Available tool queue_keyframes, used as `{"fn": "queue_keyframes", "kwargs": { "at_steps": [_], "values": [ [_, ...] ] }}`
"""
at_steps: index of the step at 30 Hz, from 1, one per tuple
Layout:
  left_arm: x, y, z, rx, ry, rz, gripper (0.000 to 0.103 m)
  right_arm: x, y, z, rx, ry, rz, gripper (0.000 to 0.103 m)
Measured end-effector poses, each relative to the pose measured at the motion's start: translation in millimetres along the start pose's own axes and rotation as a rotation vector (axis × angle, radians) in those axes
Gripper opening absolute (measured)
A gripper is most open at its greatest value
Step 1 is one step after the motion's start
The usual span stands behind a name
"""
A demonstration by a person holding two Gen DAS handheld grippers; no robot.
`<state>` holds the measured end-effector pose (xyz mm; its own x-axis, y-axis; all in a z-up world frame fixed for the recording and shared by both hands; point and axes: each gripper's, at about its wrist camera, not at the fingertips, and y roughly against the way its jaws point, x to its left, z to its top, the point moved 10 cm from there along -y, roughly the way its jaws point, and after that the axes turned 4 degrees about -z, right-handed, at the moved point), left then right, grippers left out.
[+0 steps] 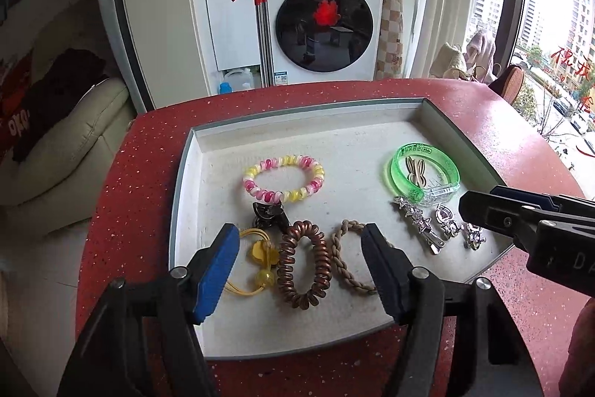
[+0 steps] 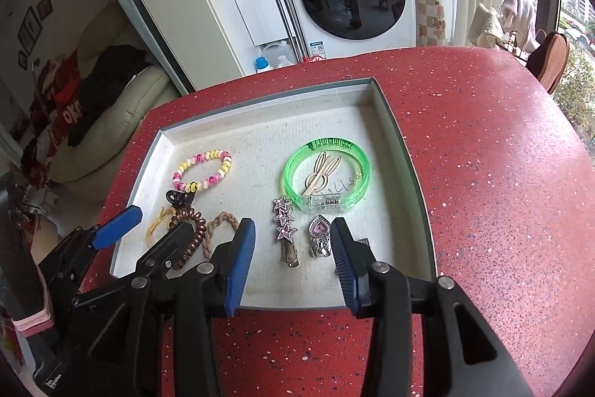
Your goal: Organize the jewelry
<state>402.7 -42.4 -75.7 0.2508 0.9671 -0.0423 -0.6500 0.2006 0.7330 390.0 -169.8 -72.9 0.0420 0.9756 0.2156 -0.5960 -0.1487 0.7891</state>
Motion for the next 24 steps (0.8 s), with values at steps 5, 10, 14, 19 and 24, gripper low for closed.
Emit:
{"fn": "queue_keyframes", "kwargs": {
  "at_steps": [5, 10, 14, 19, 24],
  "values": [
    [4, 10, -1, -0.012, 0.013, 0.006, 0.103, -1, 2, -3, 0.009, -0.004, -0.002, 0.048],
    [5, 22, -8, -0.008, 0.0, 0.023, 0.103, 1, 5, -10, 0.028, 0.003, -0.001, 0.068],
    [8, 35, -19, -0.013, 0.008, 0.035, 0.103, 4, 14, -18, 0.017, 0.027, -0.003, 0.081],
    [13, 53, -40, -0.029, 0.045, 0.041, 0.103, 5, 26, -32, -0.01, 0.053, -0.035, 0.082],
    [20, 70, -59, -0.053, 0.077, 0.065, 0.103, 1, 41, -44, -0.078, 0.067, -0.072, 0.095]
  ]
}}
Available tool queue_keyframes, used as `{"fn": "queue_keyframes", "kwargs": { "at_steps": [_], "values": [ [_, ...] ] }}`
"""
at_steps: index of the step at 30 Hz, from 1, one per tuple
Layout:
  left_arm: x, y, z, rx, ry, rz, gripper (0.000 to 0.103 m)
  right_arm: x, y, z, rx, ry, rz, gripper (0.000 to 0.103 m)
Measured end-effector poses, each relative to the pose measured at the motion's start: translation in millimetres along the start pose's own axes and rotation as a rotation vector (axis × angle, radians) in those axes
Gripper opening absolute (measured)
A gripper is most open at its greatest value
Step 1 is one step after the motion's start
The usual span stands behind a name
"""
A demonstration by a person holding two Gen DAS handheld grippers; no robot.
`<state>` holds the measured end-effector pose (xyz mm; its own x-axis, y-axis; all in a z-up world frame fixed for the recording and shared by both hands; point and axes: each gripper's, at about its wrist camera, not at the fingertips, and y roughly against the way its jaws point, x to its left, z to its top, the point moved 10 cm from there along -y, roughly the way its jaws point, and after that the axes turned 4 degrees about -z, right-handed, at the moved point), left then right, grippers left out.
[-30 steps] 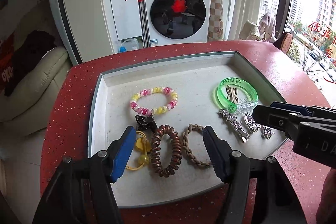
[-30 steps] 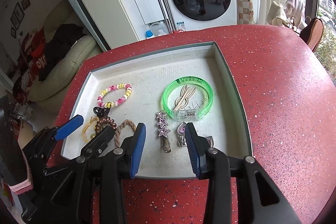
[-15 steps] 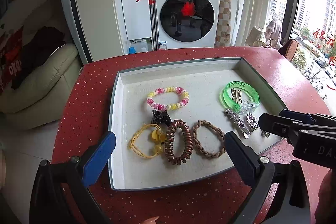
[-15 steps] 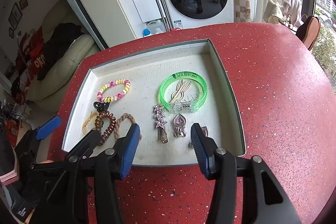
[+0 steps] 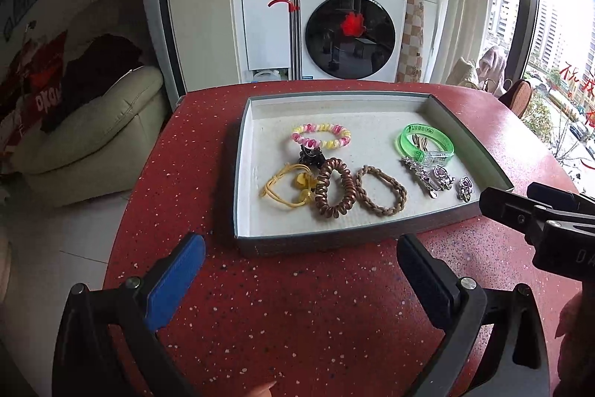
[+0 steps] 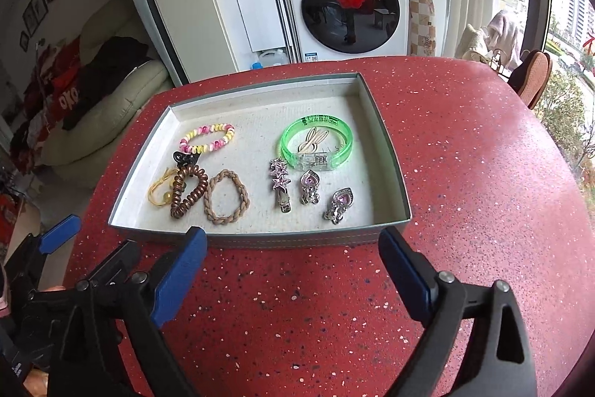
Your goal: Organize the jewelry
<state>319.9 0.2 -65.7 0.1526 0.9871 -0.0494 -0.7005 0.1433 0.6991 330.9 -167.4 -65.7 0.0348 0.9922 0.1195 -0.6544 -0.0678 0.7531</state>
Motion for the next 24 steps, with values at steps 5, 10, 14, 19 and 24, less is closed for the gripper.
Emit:
{"fn": "queue_keyframes", "kwargs": {
  "at_steps": [5, 10, 14, 19, 24],
  "values": [
    [3, 18, -7, -0.042, 0.006, 0.031, 0.103, -1, 16, -6, -0.064, -0.005, -0.002, 0.103],
    [7, 36, -13, -0.094, 0.018, 0.072, 0.103, 2, 32, -9, -0.145, 0.016, -0.029, 0.103],
    [9, 47, -17, -0.133, 0.036, 0.093, 0.103, -2, 41, -14, -0.195, 0.015, -0.058, 0.103],
    [11, 54, -21, -0.163, 0.046, 0.11, 0.103, -5, 53, -19, -0.252, 0.025, -0.086, 0.103],
    [9, 55, -23, -0.168, 0.035, 0.115, 0.103, -10, 56, -21, -0.278, 0.04, -0.119, 0.103]
  ]
}}
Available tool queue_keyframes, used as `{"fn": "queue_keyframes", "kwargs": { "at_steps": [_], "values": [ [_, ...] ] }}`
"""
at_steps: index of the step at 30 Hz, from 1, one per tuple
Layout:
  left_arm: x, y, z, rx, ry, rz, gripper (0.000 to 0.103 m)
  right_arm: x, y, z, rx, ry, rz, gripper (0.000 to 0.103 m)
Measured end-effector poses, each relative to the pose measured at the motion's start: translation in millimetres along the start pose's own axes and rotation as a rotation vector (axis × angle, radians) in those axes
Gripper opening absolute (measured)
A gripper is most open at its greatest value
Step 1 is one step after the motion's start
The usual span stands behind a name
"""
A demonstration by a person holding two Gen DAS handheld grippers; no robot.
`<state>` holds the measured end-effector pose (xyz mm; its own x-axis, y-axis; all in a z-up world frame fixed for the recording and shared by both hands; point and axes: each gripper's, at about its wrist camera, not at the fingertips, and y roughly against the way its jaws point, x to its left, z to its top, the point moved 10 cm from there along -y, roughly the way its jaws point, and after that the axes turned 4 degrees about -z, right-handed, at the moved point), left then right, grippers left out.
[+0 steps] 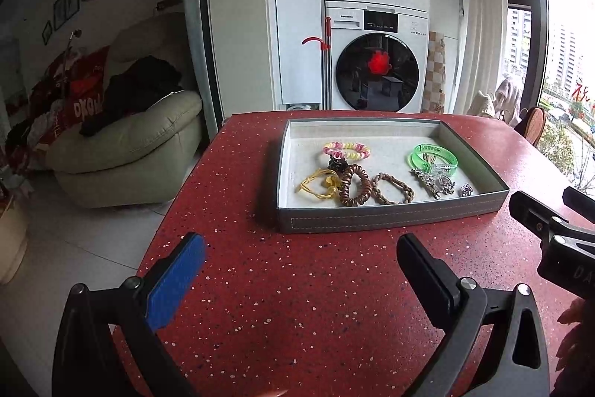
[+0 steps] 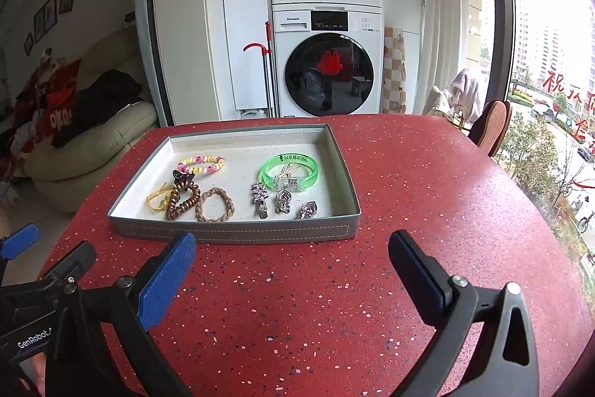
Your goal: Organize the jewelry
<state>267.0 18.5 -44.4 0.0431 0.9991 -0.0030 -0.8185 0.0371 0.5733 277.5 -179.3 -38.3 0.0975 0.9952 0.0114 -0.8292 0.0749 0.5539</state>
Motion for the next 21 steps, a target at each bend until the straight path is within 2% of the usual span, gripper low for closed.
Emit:
{"fn": "queue_keyframes", "kwargs": {
  "at_steps": [21],
  "values": [
    [-5.4, 5.1, 0.8, -0.001, -0.01, -0.005, 0.103, -2.2, 9.2, 4.0, -0.022, 0.004, -0.01, 0.103]
  ]
}}
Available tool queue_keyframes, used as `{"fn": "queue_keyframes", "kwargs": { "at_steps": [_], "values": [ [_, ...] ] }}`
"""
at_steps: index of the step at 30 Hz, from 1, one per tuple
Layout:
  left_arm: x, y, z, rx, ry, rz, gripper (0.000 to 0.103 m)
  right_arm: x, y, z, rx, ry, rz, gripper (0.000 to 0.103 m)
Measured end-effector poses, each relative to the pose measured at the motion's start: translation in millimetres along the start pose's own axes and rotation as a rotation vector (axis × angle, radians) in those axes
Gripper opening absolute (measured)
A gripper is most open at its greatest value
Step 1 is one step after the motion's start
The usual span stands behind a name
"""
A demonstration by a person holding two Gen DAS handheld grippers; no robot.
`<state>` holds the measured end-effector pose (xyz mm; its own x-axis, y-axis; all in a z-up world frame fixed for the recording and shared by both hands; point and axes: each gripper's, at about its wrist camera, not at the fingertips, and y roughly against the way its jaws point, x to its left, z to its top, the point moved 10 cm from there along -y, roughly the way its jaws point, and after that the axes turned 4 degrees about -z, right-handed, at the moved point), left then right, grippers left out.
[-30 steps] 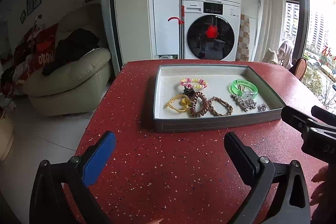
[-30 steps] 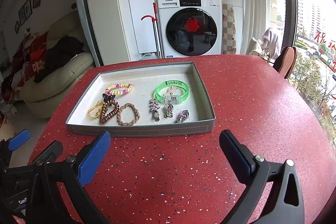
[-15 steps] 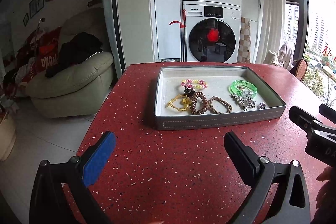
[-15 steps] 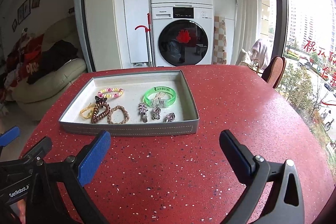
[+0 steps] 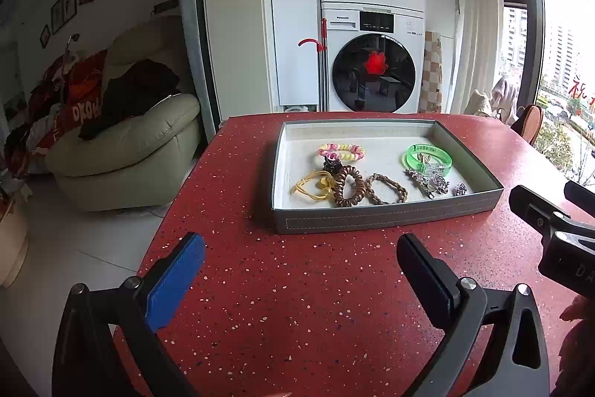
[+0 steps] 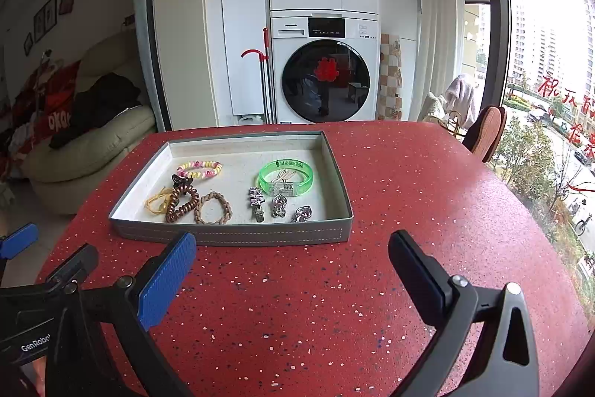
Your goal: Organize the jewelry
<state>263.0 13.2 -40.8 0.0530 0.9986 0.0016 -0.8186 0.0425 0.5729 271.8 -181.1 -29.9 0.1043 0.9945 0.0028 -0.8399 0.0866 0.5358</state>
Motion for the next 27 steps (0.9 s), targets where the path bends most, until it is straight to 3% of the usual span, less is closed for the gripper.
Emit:
{"fn": "queue_keyframes", "kwargs": {
  "at_steps": [27],
  "values": [
    [0.3, 2.7, 2.1, 0.001, 0.005, -0.001, 0.103, 2.9, 3.5, 3.6, -0.006, 0.006, 0.004, 0.103]
  ]
}}
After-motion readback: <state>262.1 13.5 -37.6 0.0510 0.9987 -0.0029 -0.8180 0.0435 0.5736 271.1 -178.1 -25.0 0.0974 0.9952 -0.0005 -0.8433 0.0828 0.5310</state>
